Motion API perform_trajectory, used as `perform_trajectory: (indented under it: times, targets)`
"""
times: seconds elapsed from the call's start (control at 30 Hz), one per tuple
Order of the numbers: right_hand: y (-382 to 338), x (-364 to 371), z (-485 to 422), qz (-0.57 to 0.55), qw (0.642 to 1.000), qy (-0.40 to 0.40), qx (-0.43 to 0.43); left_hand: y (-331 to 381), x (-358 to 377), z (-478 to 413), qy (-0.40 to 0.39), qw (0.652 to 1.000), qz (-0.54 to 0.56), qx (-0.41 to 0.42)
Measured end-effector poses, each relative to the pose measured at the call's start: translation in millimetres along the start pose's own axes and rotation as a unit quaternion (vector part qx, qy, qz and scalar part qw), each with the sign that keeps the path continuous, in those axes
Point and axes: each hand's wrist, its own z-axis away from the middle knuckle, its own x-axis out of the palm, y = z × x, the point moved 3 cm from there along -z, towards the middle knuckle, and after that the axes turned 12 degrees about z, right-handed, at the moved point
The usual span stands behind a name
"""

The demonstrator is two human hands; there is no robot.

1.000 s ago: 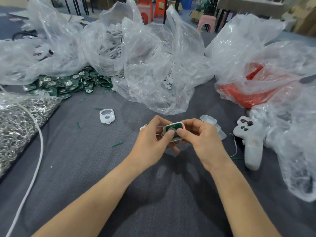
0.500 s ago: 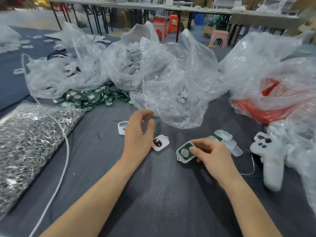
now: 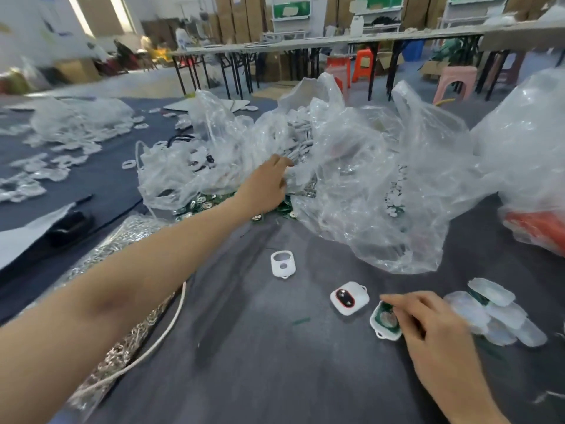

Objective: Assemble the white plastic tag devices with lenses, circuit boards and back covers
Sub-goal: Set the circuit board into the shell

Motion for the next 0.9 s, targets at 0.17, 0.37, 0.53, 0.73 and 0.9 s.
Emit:
perform_trajectory:
  times: [0.17, 0.37, 0.53, 0.73, 0.9]
  targets:
    - [3.2, 5.1, -6.7, 0.06, 0.994, 0.065, -0.064, 10.0, 28.0, -65.1, -0.021, 0.995, 0.013, -0.097]
    - [2.4, 12.6, -7.8, 0.069, 0.987, 0.124, -0.08, -12.0, 38.8, -101.9, -0.062, 0.979, -0.102, -0.168]
    - [1.5, 14.1, -6.6, 0.062, 0.988, 0.12, -0.071, -17.4, 36.2, -101.7, 0.066, 0.977, -0.094, -0.179]
    - [3.0, 16.2, -6.5, 0.08, 0.991, 0.095, -0.058, -1.3, 9.0, -75.8, 0.215, 0.861, 0.407, -0.216]
    - [-2.6, 9.8, -2.8, 0.036, 0.995, 0.068, -0.065, 41.5, -5.4, 11.5, 0.207, 0.771, 0.563, -0.214]
